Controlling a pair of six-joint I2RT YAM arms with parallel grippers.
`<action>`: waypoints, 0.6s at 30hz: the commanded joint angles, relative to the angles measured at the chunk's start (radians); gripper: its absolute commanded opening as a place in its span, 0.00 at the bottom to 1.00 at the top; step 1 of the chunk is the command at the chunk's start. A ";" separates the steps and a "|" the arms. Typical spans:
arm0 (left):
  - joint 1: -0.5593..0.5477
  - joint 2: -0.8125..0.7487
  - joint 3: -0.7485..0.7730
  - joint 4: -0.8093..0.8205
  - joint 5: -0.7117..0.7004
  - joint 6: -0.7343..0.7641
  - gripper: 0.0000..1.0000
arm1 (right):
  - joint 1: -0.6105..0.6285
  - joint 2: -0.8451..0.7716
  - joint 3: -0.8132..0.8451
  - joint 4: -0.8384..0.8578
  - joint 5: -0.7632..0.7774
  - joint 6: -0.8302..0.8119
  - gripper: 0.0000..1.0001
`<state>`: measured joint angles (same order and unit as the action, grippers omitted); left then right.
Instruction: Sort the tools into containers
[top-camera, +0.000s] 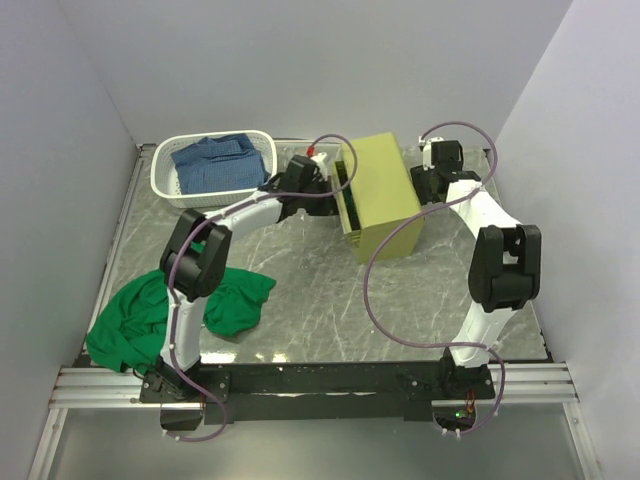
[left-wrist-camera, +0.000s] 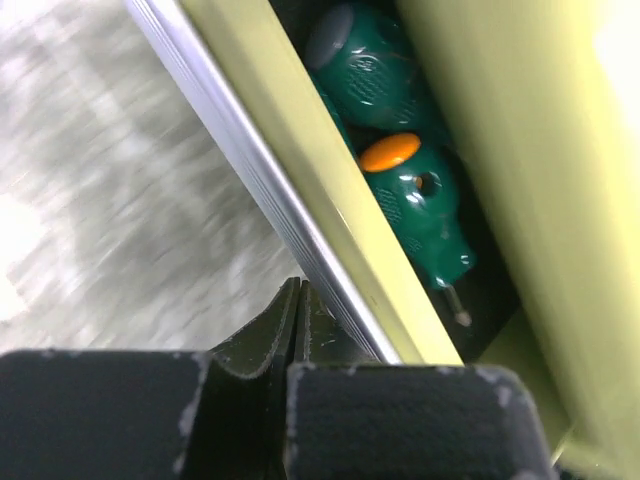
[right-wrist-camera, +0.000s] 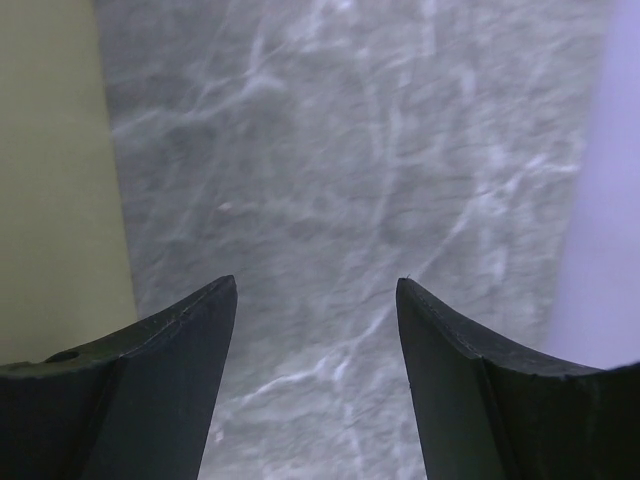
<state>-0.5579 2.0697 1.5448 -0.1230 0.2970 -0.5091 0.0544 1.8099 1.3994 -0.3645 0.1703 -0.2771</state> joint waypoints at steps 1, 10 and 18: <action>-0.059 0.038 0.112 0.059 0.007 0.004 0.01 | 0.087 0.014 -0.014 -0.108 -0.193 0.018 0.73; -0.068 0.040 0.112 0.028 -0.065 -0.017 0.03 | 0.096 0.011 -0.010 -0.083 -0.148 0.036 0.74; 0.021 -0.177 -0.021 -0.009 -0.062 -0.057 0.66 | 0.038 -0.017 0.027 -0.041 -0.097 0.110 0.80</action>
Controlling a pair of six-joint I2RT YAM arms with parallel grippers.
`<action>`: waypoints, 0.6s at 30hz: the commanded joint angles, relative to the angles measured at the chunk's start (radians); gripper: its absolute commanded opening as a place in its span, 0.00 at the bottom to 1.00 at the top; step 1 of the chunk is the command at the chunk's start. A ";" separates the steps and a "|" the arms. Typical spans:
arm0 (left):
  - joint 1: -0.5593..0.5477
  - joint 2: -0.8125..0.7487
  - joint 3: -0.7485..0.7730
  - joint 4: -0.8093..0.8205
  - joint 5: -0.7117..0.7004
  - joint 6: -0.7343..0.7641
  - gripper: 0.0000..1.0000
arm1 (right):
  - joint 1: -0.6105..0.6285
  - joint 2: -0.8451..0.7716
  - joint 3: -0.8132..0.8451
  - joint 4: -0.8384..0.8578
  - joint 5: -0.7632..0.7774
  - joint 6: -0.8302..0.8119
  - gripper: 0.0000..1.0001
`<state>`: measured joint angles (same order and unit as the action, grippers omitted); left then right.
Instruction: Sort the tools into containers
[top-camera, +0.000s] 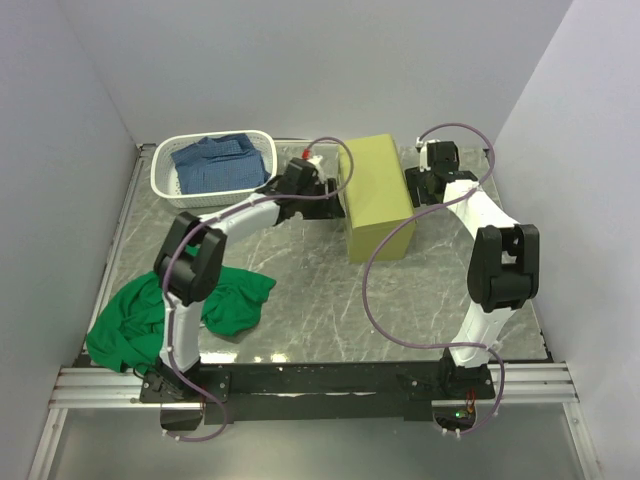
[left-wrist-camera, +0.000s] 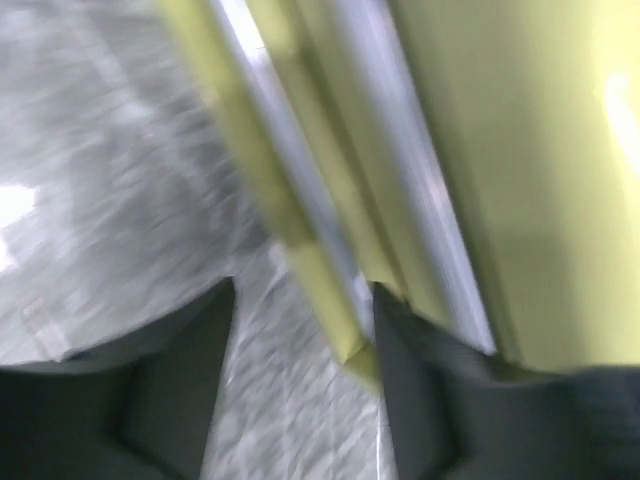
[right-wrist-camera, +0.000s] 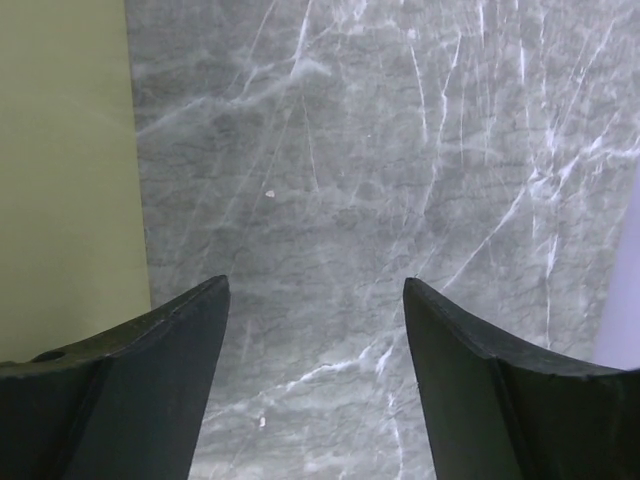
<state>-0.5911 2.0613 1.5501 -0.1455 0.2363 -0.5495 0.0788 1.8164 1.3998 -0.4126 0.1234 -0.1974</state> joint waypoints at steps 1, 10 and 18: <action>0.066 -0.190 -0.053 0.027 0.014 -0.024 0.71 | 0.009 -0.026 0.028 0.012 -0.044 0.038 0.81; 0.117 -0.357 -0.091 -0.019 -0.133 0.086 0.96 | -0.016 -0.127 -0.001 0.041 0.013 0.156 1.00; 0.122 -0.449 -0.122 0.021 -0.328 0.358 0.96 | -0.019 -0.334 -0.125 0.060 0.082 0.196 1.00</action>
<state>-0.4690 1.6573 1.4384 -0.1623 0.0151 -0.3519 0.0582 1.6184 1.3170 -0.3981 0.1604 -0.0414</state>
